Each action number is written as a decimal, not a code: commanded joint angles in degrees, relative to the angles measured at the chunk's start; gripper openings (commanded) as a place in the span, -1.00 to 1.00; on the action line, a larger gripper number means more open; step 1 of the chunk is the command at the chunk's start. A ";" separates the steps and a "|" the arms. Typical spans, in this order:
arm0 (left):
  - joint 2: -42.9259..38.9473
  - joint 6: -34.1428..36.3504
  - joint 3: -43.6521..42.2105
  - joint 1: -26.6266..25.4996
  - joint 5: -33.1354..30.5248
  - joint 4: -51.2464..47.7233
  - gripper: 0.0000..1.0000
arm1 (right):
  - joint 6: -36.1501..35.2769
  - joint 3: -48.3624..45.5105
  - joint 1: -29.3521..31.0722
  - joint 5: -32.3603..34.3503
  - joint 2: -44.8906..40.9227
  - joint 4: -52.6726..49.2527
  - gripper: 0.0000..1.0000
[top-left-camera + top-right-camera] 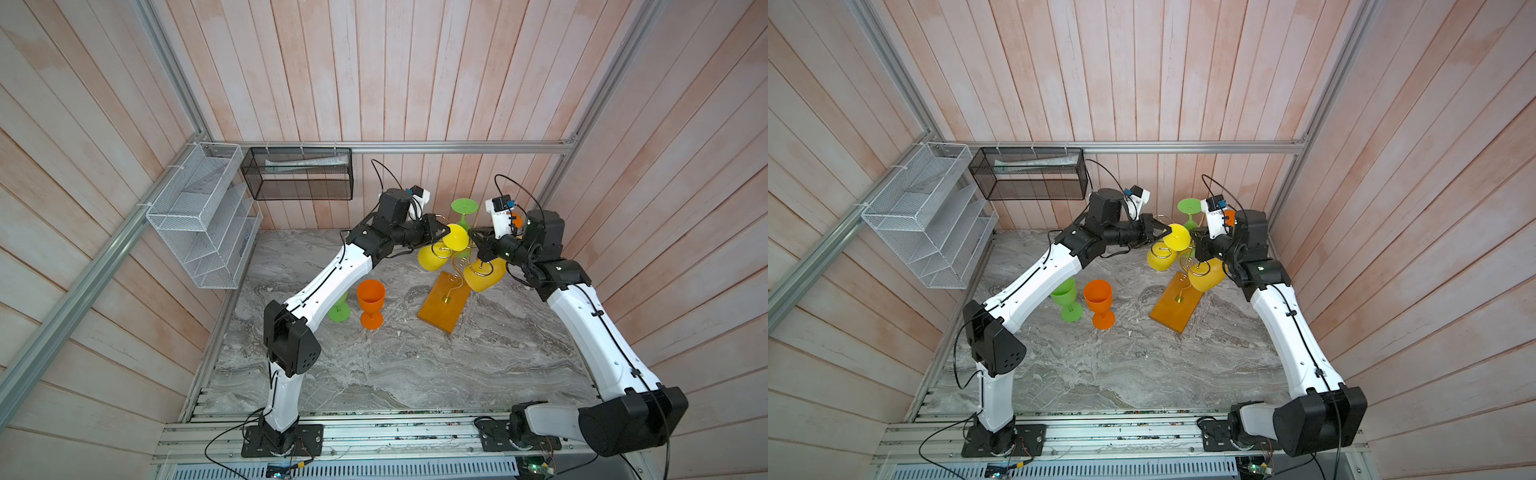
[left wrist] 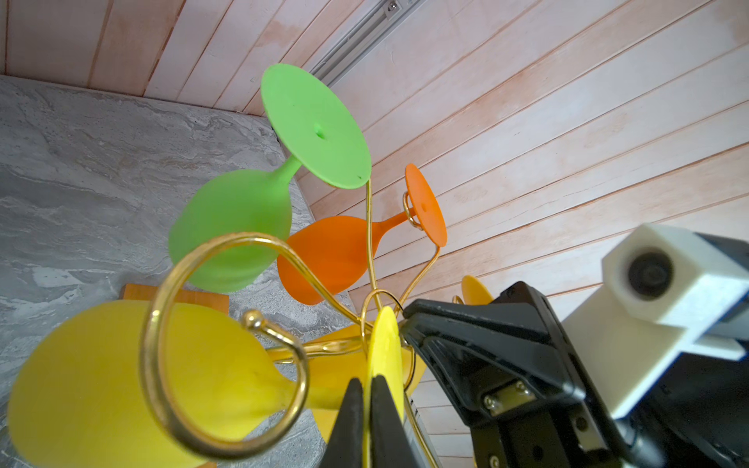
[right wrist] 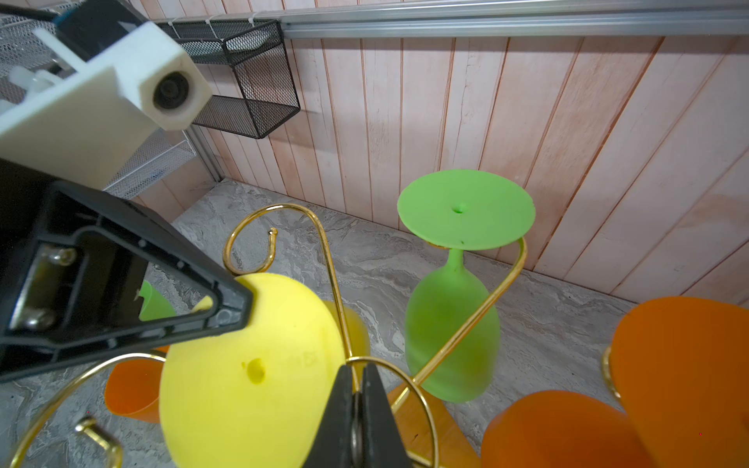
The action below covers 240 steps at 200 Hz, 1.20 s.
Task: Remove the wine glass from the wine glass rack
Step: 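Pull the yellow glass off its hook away from the rack with the left gripper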
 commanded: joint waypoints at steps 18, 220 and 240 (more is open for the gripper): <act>-0.70 -0.57 2.11 0.37 0.38 2.43 -0.87 | 0.16 -0.75 0.73 -0.35 -0.84 -2.19 -0.85; -10.50 -7.08 -10.27 4.27 4.01 12.46 -0.99 | 0.36 -0.67 0.76 1.28 -0.84 -2.04 -0.84; -12.18 -7.25 -12.73 5.09 3.90 13.51 -0.99 | 0.50 -0.84 0.76 1.48 -0.88 -1.93 -0.83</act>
